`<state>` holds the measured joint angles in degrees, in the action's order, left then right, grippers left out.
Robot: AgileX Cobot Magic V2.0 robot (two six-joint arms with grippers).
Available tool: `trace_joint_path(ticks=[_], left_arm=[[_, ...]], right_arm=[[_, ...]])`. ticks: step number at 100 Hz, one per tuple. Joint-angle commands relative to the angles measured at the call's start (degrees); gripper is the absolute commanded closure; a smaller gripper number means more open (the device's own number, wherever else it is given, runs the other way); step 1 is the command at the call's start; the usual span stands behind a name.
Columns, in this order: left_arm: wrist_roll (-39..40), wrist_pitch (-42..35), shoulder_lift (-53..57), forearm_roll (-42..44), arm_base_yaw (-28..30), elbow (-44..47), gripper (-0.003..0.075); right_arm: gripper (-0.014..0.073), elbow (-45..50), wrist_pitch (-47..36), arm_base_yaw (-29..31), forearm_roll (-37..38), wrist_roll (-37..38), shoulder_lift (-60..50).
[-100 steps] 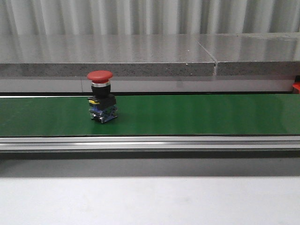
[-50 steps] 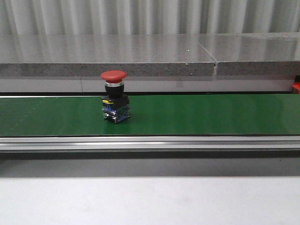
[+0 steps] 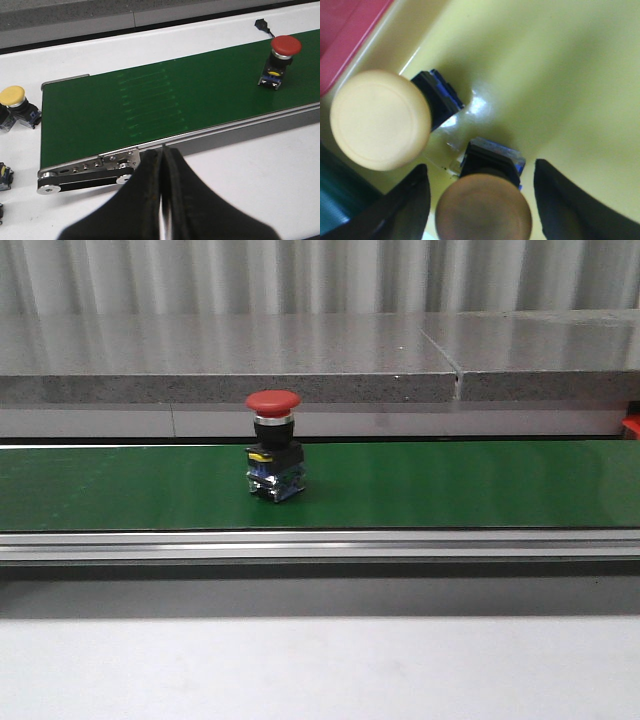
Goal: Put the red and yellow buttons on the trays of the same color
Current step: 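Carry the yellow button into the yellow tray and release it, then lower the right gripper onto the arriving red button and grasp it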
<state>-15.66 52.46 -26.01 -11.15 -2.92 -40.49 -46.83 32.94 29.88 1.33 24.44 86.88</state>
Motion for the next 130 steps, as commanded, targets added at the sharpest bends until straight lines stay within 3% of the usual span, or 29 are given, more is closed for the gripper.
trace_joint_path(ticks=[1, 53, 78, 101, 130], left_arm=[[-0.15, -3.52, -0.39, -1.03, -0.58, -1.38, 0.0741], [-0.15, -3.52, -0.39, -1.03, -0.58, -1.38, 0.0741], [-0.15, -3.52, -0.39, -1.03, -0.58, -1.38, 0.0741], [-0.15, -3.52, -0.39, -1.03, -0.58, -1.38, 0.0741], [-0.15, -3.52, -0.39, -1.03, -0.58, -1.38, 0.0741]], right_arm=[[0.0118, -1.20, -2.00, 0.36, 0.11, 0.05, -3.72], [0.0118, -1.20, 0.06, -2.20, 0.46, -2.58, -21.88], [0.0108, -2.45, 3.97, -12.53, 0.46, -6.97, -25.00], [0.0009, -6.63, 9.18, -24.28, -0.40, -17.23, -24.78], [0.0009, -16.71, 19.68, -34.81, -11.36, -30.55, -19.02]])
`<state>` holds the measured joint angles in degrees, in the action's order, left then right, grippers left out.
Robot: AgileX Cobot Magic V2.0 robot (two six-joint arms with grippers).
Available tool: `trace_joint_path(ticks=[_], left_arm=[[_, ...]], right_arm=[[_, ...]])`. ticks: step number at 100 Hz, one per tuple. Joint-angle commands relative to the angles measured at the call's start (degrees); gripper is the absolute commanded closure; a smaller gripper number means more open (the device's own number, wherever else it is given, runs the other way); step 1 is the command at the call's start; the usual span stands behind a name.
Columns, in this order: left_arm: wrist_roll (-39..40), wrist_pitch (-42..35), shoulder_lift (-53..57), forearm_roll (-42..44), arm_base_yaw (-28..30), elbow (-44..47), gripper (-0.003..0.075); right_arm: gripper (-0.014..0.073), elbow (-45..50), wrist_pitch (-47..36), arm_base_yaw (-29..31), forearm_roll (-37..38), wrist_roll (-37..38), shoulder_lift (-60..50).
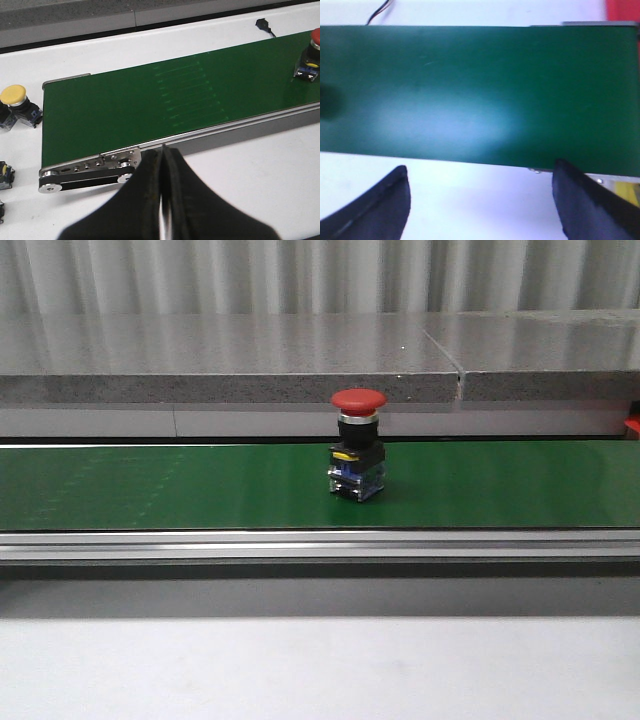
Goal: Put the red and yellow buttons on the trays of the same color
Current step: 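Lower the right gripper onto the arriving red button and grasp it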
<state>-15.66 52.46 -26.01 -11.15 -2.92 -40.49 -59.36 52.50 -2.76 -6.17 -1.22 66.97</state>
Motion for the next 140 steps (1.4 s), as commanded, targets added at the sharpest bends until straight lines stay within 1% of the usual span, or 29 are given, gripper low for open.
trace_joint_path(ticks=[1, 11, 23, 38, 51, 67, 91, 119, 123, 128, 140], left_arm=[[-0.15, -3.52, -0.39, -1.03, -0.58, -1.38, 0.0741], [-0.15, -3.52, -0.39, -1.03, -0.58, -1.38, 0.0741], [-0.15, -3.52, -0.39, -1.03, -0.58, -1.38, 0.0741], [-0.15, -3.52, -0.39, -1.03, -0.58, -1.38, 0.0741], [-0.15, -3.52, -0.39, -1.03, -0.58, -1.38, 0.0741], [-0.15, -3.52, -0.39, -1.03, -0.58, -1.38, 0.0741], [-0.15, -3.52, -0.39, -1.03, -0.58, -1.38, 0.0741], [-0.15, -3.52, -0.39, -1.03, -0.58, -1.38, 0.0741], [-0.15, -3.52, -0.39, -1.03, -0.58, -1.38, 0.0741], [-0.15, -3.52, -0.39, -1.03, -0.58, -1.38, 0.0741], [-0.15, -3.52, -0.39, -1.03, -0.58, -1.38, 0.0741]], right_arm=[[0.0009, -4.39, 0.25, -2.38, -4.11, -5.09, 1.02], [0.0009, -7.68, 1.65, -5.70, -6.45, -8.02, 3.40], [0.0011, -11.32, 4.66, -9.34, -6.66, -11.24, 6.68], [0.0013, -15.58, 8.24, -14.46, -6.71, -19.02, 11.93], [0.0013, -19.20, 9.57, -16.86, -6.76, -20.67, 17.08], [0.0013, -23.00, 10.24, -17.21, -6.85, -20.68, 22.23], [0.0013, -25.88, 10.26, -17.27, -7.26, -21.28, 27.96], [0.0016, -26.92, 6.84, -17.57, -8.15, -24.03, 32.40], [0.0036, -26.92, 6.84, -17.57, -8.15, -24.03, 32.71], [0.0090, -26.92, 6.84, -17.57, -8.15, -24.03, 32.79], [0.0305, -26.92, 5.46, -17.50, -8.09, -24.03, 32.73]])
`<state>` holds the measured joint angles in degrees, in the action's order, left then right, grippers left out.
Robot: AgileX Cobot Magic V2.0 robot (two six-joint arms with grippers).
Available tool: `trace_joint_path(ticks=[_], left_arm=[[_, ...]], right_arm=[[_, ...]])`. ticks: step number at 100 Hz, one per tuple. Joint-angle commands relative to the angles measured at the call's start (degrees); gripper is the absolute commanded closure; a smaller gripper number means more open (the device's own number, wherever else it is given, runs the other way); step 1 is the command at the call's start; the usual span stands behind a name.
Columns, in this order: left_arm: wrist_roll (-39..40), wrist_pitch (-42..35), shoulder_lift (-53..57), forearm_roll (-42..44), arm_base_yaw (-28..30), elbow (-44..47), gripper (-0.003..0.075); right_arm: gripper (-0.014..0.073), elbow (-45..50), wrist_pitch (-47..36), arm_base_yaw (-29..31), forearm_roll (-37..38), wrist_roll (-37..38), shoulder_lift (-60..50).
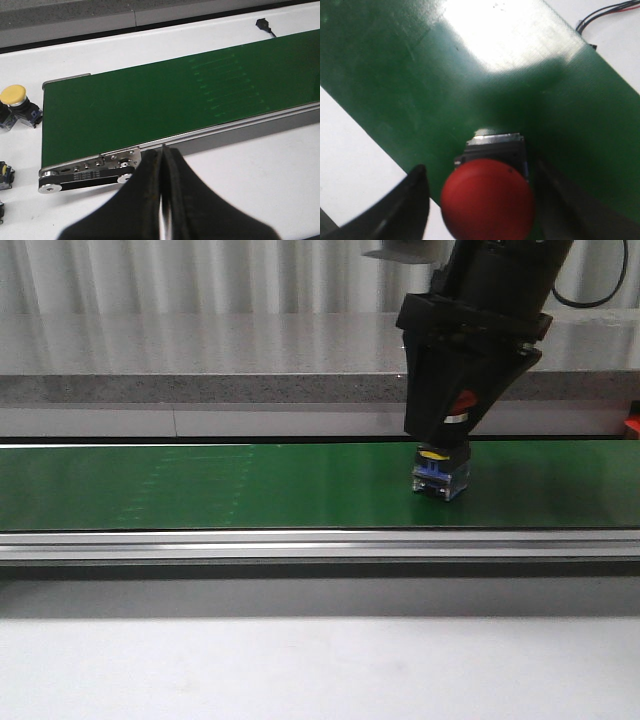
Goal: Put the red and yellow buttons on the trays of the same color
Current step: 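Lower the right gripper onto the arriving red button and grasp it, then carry the red button into the red tray and open the right gripper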
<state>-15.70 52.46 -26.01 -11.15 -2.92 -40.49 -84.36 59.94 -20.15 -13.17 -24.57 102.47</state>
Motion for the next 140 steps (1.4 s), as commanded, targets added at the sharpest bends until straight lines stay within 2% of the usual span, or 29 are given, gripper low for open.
trace_joint_path(ticks=[1, 7, 14, 40, 65, 96, 113, 140], left_arm=[[-0.11, -3.52, -0.39, -1.03, -0.58, -1.38, 0.0741], [-0.11, -3.52, -0.39, -1.03, -0.58, -1.38, 0.0741], [-0.11, -3.52, -0.39, -1.03, -0.58, -1.38, 0.0741], [-0.11, -3.52, -0.39, -1.03, -0.58, -1.38, 0.0741], [-0.11, -3.52, -0.39, -1.03, -0.58, -1.38, 0.0741], [-0.11, -3.52, -0.39, -1.03, -0.58, -1.38, 0.0741], [-0.11, -3.52, -0.39, -1.03, -0.58, -1.38, 0.0741], [-0.11, -3.52, -0.39, -1.03, -0.58, -1.38, 0.0741]], right_arm=[[0.0316, -1.93, -2.07, -0.09, -1.10, -0.68, -2.76], [0.0391, -1.93, -2.34, 0.17, -1.10, -0.68, -2.76], [0.0429, -1.93, -2.34, 0.64, -1.10, -0.68, -2.87], [0.0432, -1.63, -3.76, 5.45, -1.12, 5.36, -5.47], [0.0432, -1.56, -4.77, 15.99, -1.12, 13.34, -9.91], [0.0432, -1.07, -4.62, 31.46, -1.12, 13.76, -10.95], [0.0432, 1.68, -9.42, 39.34, -1.12, 16.41, -10.70], [0.0432, 5.29, -14.51, 47.10, -1.07, 16.93, -9.84]])
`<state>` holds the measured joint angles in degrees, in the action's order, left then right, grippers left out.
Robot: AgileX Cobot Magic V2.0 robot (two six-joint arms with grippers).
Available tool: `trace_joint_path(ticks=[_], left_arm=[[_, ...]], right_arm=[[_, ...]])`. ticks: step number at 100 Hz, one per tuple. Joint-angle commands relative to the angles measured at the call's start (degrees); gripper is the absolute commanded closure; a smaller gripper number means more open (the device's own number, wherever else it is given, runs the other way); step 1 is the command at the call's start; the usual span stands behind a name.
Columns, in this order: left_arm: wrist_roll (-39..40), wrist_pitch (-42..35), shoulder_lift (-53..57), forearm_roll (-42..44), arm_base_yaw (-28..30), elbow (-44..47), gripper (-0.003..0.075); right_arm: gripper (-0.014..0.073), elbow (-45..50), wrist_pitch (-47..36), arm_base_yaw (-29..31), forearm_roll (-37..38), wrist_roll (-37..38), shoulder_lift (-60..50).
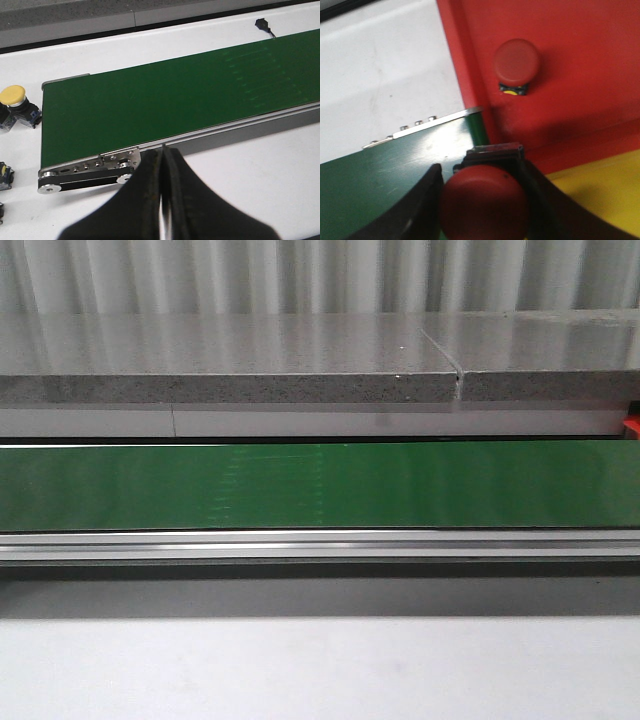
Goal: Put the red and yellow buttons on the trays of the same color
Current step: 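Carry the red button into the red tray and open the right gripper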
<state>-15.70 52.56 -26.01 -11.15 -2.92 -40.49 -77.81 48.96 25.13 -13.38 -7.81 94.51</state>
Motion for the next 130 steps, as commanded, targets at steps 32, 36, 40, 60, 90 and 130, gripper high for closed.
trace_joint_path(ticks=[32, 36, 40, 60, 90, 130], left_arm=[[-0.11, -3.63, -0.39, -1.03, -0.58, -1.38, 0.0741], [-0.11, -3.63, -0.39, -1.03, -0.58, -1.38, 0.0741], [-0.11, -3.63, -0.39, -1.03, -0.58, -1.38, 0.0741], [-0.11, -3.63, -0.39, -1.03, -0.58, -1.38, 0.0741], [-0.11, -3.63, -0.39, -1.03, -0.58, -1.38, 0.0741], [-0.11, -3.73, -0.39, -1.03, -0.58, -1.38, 0.0741]], right_arm=[[0.0432, -1.26, -7.08, 3.23, -0.91, 1.54, 2.01], [0.0432, -1.26, -7.98, 3.23, -0.98, 1.54, 2.58], [0.0432, -1.26, -8.48, 3.23, -0.98, 1.54, 3.11], [0.0432, -1.26, -9.10, 3.23, -2.48, 1.54, 6.24], [0.0432, -1.26, -11.30, 3.23, -3.17, 1.54, 8.62], [0.0287, -1.26, -11.06, 3.23, -3.55, 1.54, 9.87]])
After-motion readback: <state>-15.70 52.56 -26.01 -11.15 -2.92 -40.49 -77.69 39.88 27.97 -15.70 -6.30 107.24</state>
